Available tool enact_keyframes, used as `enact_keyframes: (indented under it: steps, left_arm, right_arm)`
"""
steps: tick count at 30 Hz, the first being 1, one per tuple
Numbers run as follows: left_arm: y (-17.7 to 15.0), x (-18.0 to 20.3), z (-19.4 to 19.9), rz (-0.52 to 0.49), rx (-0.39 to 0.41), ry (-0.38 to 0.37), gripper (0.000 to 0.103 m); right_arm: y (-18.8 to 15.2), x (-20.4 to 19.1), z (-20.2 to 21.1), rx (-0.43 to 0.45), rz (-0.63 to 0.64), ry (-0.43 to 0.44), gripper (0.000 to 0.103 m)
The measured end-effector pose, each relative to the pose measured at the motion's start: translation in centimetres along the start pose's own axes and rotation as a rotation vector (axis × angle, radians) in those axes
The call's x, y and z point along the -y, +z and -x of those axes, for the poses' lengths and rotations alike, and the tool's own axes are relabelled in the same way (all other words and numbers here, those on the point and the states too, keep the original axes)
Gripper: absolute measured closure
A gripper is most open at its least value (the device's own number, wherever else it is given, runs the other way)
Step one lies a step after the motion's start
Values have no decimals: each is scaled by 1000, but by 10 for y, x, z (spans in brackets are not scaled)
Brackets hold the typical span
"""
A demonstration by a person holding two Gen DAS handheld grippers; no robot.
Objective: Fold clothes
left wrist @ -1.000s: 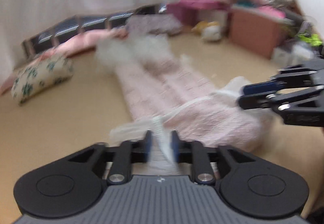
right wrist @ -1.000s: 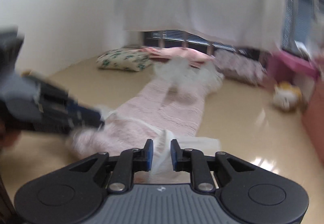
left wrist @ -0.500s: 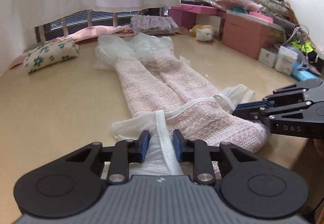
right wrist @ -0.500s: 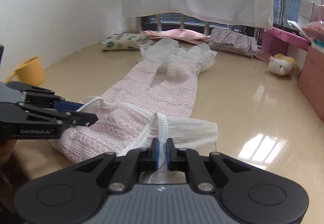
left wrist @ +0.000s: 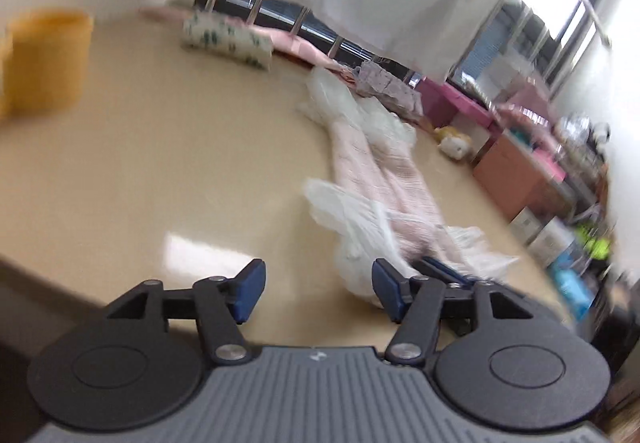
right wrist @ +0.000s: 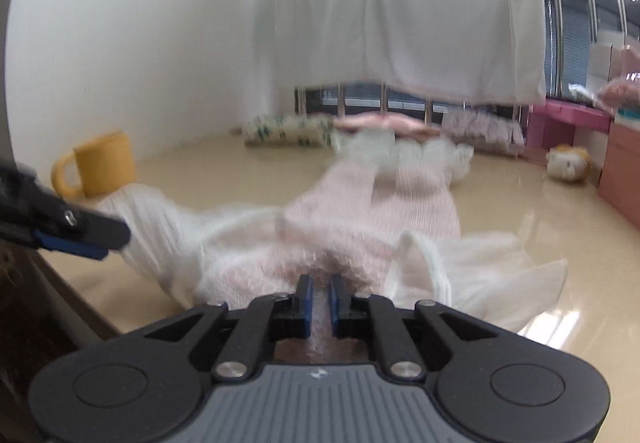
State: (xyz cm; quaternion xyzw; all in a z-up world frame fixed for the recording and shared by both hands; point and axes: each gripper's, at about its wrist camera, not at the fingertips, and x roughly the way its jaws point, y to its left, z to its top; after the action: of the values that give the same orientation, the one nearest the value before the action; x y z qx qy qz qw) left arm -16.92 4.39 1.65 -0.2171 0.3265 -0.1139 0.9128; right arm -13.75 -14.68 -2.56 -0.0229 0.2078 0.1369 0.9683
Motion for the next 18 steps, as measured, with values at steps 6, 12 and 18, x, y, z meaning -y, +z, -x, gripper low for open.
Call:
enact_keyframes:
  steps: [6, 12, 18]
  left_arm:
    - [-7, 13, -23, -19, 88, 20, 42]
    - [-12, 20, -27, -45, 133, 18, 43]
    - [-16, 47, -30, -229, 199, 95, 77]
  right_arm:
    - [-8, -1, 15, 107, -90, 53, 91]
    - [0, 5, 24, 142, -148, 49, 92]
    - [13, 18, -8, -27, -171, 35, 88]
